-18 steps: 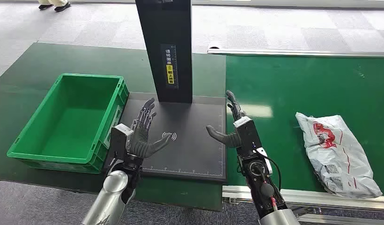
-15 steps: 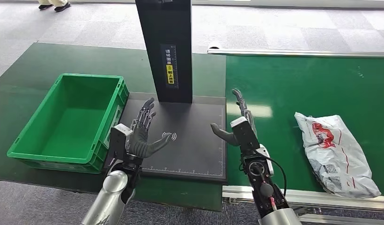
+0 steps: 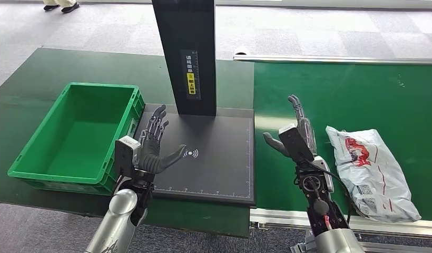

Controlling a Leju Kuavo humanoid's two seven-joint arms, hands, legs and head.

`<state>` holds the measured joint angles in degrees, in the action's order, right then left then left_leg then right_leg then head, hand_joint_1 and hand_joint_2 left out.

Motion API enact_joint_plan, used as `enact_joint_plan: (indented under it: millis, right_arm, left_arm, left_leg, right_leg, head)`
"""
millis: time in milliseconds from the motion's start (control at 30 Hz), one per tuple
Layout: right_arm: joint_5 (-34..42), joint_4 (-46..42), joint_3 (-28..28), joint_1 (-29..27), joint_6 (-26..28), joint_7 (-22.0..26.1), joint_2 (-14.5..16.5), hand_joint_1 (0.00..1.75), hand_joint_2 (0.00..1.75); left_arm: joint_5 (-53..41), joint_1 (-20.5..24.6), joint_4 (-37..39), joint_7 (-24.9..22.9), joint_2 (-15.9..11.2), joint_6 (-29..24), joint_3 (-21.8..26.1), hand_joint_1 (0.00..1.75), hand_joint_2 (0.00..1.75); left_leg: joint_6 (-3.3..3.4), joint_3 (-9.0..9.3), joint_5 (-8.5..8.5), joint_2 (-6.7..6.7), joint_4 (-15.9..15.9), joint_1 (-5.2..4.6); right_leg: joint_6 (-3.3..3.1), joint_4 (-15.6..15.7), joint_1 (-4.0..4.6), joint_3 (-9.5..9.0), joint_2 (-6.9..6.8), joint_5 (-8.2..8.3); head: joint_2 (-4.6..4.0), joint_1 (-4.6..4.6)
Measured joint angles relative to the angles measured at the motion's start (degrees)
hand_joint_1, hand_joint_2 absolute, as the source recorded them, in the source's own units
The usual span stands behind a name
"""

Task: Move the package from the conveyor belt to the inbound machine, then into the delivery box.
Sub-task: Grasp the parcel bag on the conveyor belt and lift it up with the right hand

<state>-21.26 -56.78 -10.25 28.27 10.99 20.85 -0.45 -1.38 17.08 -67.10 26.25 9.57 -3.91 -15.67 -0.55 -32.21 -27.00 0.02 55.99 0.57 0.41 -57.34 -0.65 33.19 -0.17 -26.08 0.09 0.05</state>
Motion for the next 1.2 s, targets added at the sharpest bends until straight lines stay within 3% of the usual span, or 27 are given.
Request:
enact_joint_plan:
  millis: [467, 633, 900, 1033, 1200]
  right_arm:
    - [-2.25, 0.19, 0.46, 0.59, 0.46, -1.30, -1.39, 0.00, 1.75]
    - [-14.95, 3.63, 0.43, 4.18, 4.51, -10.48, -5.91, 0.00, 1.75]
    - [-30.34, 13.87, 0.97, 8.12, 5.09, -27.98, -14.37, 0.00, 1.75]
    - [-35.76, 14.92, 3.05, 6.38, 2.96, -30.84, -16.73, 0.00, 1.75]
    - [-40.77, 15.39, 5.79, 4.39, -4.84, -30.67, -17.11, 0.00, 1.75]
  left_arm:
    - [-0.01, -0.04, -0.02, 0.02, -0.01, 0.03, 0.01, 0.00, 1.75]
    - [-0.02, -1.16, -0.59, 0.57, -0.28, -1.19, 0.42, 0.00, 1.75]
    - [0.11, -3.84, -1.90, 0.79, -1.01, -2.60, 1.78, 0.00, 1.75]
    - [0.10, -4.18, -1.94, 0.86, -1.00, -2.69, 2.20, 0.00, 1.75]
    - [-0.04, -4.24, -2.01, 0.86, -0.98, -2.68, 2.50, 0.00, 1.75]
  left_leg:
    - [0.00, 0.00, 0.00, 0.00, 0.00, 0.00]
    - [0.00, -0.01, 0.00, -0.02, 0.01, -0.02]
    - [0.01, -0.08, -0.01, -0.29, 0.04, -0.03]
    - [0.02, -0.13, -0.02, -0.24, 0.03, -0.02]
    - [0.02, -0.13, -0.02, -0.27, 0.02, -0.02]
  right_leg:
    - [0.00, 0.00, 0.00, 0.00, 0.00, 0.00]
    - [0.01, 0.00, -0.03, -0.03, -0.02, 0.01]
    - [0.04, 0.02, -0.05, 0.01, -0.23, -0.01]
    - [0.04, 0.02, -0.04, 0.04, -0.21, -0.01]
    - [0.04, 0.02, -0.04, 0.05, -0.20, -0.01]
  head:
    - [0.00, 0.00]
    - [0.00, 0.02]
    - [0.00, 0.02]
    - [0.00, 0.00]
    - [0.00, 0.00]
